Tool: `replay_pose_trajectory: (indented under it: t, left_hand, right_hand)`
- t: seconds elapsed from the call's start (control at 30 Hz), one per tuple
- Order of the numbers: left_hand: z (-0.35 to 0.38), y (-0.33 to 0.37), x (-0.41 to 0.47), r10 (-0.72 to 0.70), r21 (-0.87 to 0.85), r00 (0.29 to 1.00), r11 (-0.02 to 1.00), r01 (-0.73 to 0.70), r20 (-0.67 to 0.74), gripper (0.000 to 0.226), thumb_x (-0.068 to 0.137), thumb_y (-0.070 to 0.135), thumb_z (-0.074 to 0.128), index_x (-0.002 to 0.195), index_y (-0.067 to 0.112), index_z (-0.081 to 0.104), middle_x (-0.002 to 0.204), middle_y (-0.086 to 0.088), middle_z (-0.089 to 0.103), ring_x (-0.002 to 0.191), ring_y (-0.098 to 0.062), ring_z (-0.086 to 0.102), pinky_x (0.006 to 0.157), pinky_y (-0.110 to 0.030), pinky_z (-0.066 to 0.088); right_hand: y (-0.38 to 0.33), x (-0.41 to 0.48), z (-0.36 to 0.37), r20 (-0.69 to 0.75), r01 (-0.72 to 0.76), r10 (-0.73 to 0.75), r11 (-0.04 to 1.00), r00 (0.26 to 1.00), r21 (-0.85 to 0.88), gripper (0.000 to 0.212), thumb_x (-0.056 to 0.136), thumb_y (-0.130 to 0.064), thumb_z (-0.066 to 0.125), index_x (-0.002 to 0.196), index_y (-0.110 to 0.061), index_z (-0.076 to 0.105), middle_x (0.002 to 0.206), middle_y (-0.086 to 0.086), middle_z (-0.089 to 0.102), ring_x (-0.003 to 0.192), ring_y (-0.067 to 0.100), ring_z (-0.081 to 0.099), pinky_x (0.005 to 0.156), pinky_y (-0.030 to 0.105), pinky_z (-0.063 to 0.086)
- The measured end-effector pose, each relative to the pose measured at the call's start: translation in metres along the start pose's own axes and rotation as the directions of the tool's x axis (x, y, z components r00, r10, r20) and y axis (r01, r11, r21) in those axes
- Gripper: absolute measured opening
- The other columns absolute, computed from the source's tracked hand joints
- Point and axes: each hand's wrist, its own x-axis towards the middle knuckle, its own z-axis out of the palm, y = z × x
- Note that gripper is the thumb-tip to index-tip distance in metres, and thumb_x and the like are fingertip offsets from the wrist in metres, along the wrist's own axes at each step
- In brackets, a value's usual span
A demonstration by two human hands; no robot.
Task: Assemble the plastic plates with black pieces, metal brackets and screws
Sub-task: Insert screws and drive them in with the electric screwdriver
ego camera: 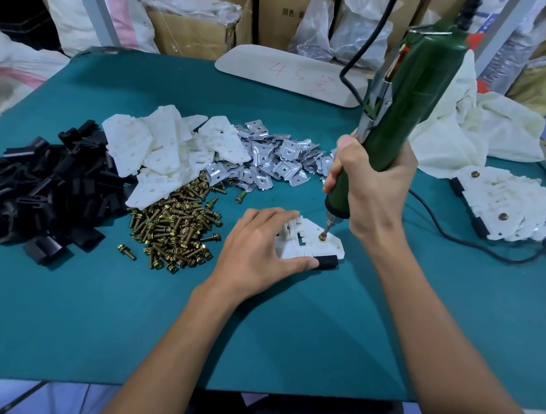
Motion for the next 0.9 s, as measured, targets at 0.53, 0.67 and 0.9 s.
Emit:
replay_pose_trajectory:
  t: [0.53,0.67,0.9]
  left_hand:
    - [0.003,-0.001,0.001,-0.009,-0.010,1.000,1.000,0.009,-0.015,0.088,0.067,0.086,0.057,0.139,0.035,0.053,0.131,0.017,0.055,0.116,-0.006,0.040,0.100,-0.034,0.043]
    - [0.002,-0.001,0.001,-0.010,-0.013,1.000,1.000,0.010,-0.016,0.088,0.067,0.087,0.056,0.139,0.035,0.053,0.131,0.018,0.055,0.115,-0.005,0.040,0.100,-0.034,0.043]
    - [0.001,0.000,0.000,-0.013,-0.018,1.000,1.000,0.013,-0.014,0.090,0.067,0.087,0.056,0.140,0.034,0.053,0.132,0.018,0.055,0.115,-0.004,0.039,0.100,-0.032,0.042]
  right_hand:
    - [0.000,-0.008,0.004,-0.018,0.015,-0.016,0.999,1.000,-0.050,0.026,0.081,-0.026,0.071,0.085,-0.006,0.054,0.067,0.016,0.054,0.049,0.028,0.051,0.050,0.032,0.049]
    - [0.002,-0.006,0.002,-0.038,0.012,-0.013,0.999,0.999,-0.033,0.023,0.081,-0.024,0.072,0.084,-0.009,0.054,0.066,0.011,0.055,0.046,0.026,0.052,0.049,0.032,0.049]
    - [0.005,-0.002,0.000,-0.064,-0.011,0.011,1.000,0.998,0.001,0.023,0.081,-0.024,0.073,0.083,-0.011,0.055,0.069,0.012,0.055,0.044,0.026,0.051,0.049,0.035,0.049]
